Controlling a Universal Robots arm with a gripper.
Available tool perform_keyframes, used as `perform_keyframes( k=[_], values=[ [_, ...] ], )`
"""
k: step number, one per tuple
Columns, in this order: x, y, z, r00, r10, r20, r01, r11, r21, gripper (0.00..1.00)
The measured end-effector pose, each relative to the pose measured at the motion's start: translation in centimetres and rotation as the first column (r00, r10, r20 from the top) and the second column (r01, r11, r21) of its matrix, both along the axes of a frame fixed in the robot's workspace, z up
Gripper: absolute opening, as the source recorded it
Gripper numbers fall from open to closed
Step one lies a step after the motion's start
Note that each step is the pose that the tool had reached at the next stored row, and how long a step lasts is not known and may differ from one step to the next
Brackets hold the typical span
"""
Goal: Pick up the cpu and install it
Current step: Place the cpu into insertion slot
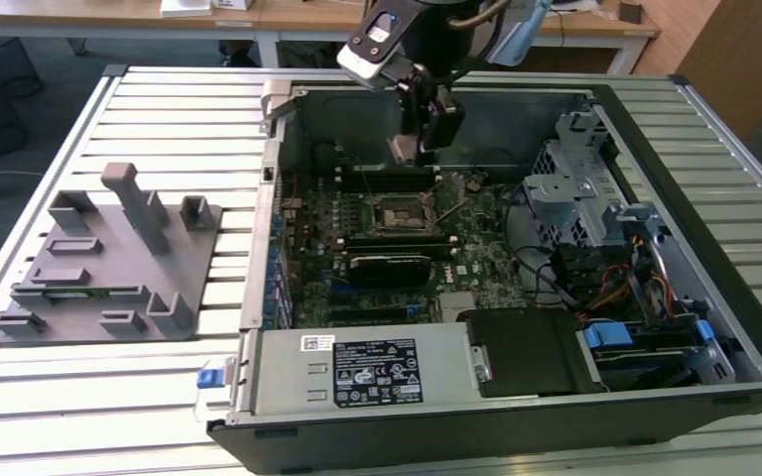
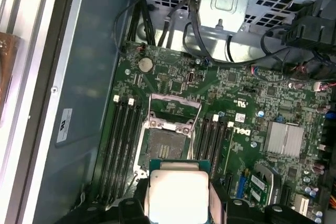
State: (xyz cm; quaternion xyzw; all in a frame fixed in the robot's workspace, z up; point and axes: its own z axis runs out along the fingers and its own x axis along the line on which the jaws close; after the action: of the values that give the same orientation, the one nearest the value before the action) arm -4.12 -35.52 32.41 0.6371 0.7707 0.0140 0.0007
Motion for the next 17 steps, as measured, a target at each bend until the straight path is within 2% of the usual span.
perform_keyframes(
  k=[5, 12, 17],
  values=[
    [0.0, 0.12, -0.67, 0.9982, -0.060, 0.0000, 0.060, 0.9982, 0.0000, 0.54],
    [0.0, 0.44, -1.92, 0.9976, -0.070, 0.0000, 0.070, 0.9976, 0.0001, 0.54],
    [-0.1, 0.56, -2.72, 0.9936, -0.113, 0.0002, 0.113, 0.9936, -0.0046, 0.54]
  ],
)
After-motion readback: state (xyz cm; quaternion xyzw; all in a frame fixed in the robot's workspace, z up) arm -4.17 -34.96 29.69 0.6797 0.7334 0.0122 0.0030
